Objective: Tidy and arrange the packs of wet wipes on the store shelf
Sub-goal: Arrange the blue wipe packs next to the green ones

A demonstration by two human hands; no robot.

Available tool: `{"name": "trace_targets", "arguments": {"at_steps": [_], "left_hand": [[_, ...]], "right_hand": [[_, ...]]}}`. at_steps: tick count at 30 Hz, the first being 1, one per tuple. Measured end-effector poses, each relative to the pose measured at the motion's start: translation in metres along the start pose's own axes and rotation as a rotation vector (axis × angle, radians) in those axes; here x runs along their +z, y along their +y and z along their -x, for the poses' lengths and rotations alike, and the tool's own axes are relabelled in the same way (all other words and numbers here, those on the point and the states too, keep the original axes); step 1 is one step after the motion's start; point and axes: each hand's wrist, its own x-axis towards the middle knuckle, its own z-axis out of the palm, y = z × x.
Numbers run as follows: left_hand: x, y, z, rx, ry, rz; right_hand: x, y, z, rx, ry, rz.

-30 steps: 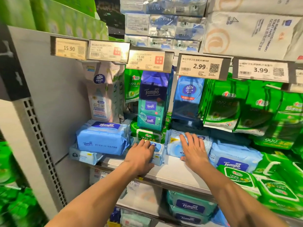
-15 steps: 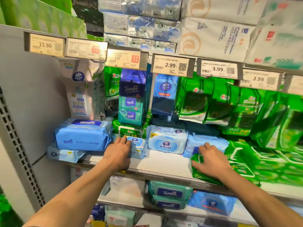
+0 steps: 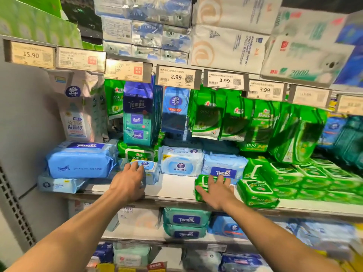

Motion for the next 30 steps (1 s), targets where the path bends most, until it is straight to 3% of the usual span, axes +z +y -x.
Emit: {"name": "trace_targets", "arguments": {"at_steps": [9,13,15,18,21,25,30], "left_hand": [[-0.019,-0.027,0.020,0.001,0.046,-0.044],[-0.030,-0.035,0.024,0.028,0.051,-0.016],[-0.034,-0.039,0.022,0.043,0.089,-0.011],[-0.042,-0.047,0.013,0.066,0.176,-0.037],[-0.051,-0.057,0.005,-0.031,0.231,-0.112],[-0.052,-0.070,0.001,-0.260,0.234,-0.121],[-0.050,-0.088,0.004,-0.352,0.181,-0.138]], "right_hand": [[0.005,-0.085,-0.003,-0.214,0.001,-0.179],[-0.001,-0.073,-0.008,-0.332,-0.002,-0.389],[-0.010,-0.047,-0.009,-0.355,0.072,-0.379],[-0.027,0.014,-0.013,-0.221,0.217,-0.090],[-0.034,0.073,-0.012,0.077,0.214,0.132],[-0.022,0.113,-0.007,0.396,0.144,0.012],[-0.006,0.104,-0.008,0.455,0.083,-0.055]]}}
